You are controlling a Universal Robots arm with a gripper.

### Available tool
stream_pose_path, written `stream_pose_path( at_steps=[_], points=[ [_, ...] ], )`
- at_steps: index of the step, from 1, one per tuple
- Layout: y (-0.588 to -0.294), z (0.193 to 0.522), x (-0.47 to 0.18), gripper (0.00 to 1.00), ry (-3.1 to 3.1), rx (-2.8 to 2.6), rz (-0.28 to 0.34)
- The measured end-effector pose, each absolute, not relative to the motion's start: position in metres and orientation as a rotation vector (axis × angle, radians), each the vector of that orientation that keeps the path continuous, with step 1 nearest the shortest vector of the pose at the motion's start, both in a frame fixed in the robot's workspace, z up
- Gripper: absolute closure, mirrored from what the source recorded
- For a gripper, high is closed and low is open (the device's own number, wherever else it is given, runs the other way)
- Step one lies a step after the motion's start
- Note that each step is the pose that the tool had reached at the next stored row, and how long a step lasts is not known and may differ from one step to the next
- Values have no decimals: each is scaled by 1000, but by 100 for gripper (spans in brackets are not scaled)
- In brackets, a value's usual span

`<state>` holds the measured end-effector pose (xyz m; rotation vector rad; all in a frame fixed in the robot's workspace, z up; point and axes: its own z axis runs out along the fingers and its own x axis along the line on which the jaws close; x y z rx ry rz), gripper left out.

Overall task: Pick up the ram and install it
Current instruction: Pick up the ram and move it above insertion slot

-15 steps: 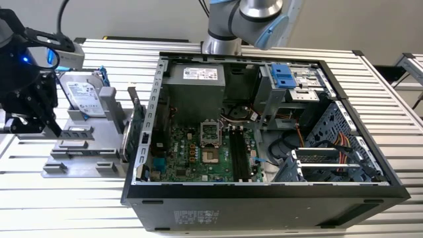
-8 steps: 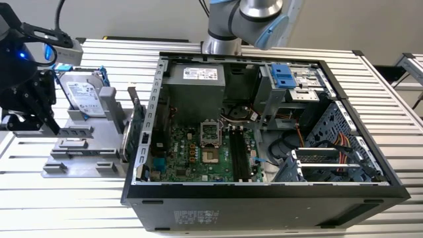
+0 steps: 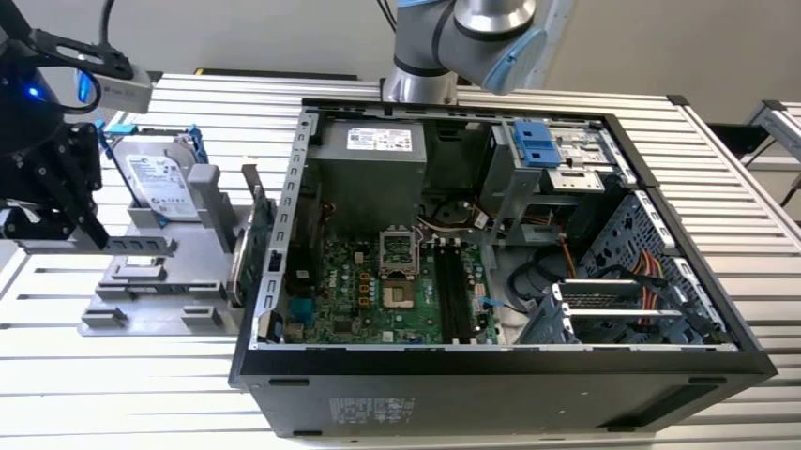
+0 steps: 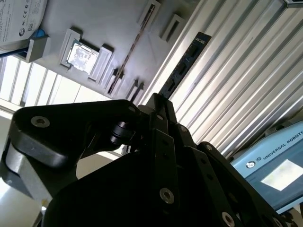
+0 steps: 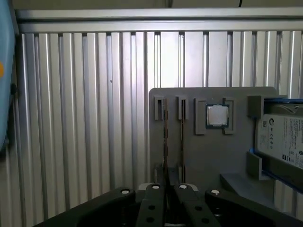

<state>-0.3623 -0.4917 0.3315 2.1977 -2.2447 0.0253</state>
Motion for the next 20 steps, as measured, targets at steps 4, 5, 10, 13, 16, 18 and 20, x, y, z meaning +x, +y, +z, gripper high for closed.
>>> stream_pose_path(
  at_steps=[4, 5, 10, 13, 16, 18, 20],
  points=[
    [-492, 336, -362, 100, -2248, 2194, 25],
    [-492, 338, -362, 100, -2249, 2194, 25],
    [-492, 346, -362, 100, -2250, 2194, 24],
    [-492, 351, -362, 100, -2251, 2195, 22],
    [-492, 355, -362, 100, -2254, 2198, 14],
    [-492, 358, -362, 100, -2256, 2200, 11],
    [-492, 361, -362, 100, -2258, 2202, 5]
  ],
)
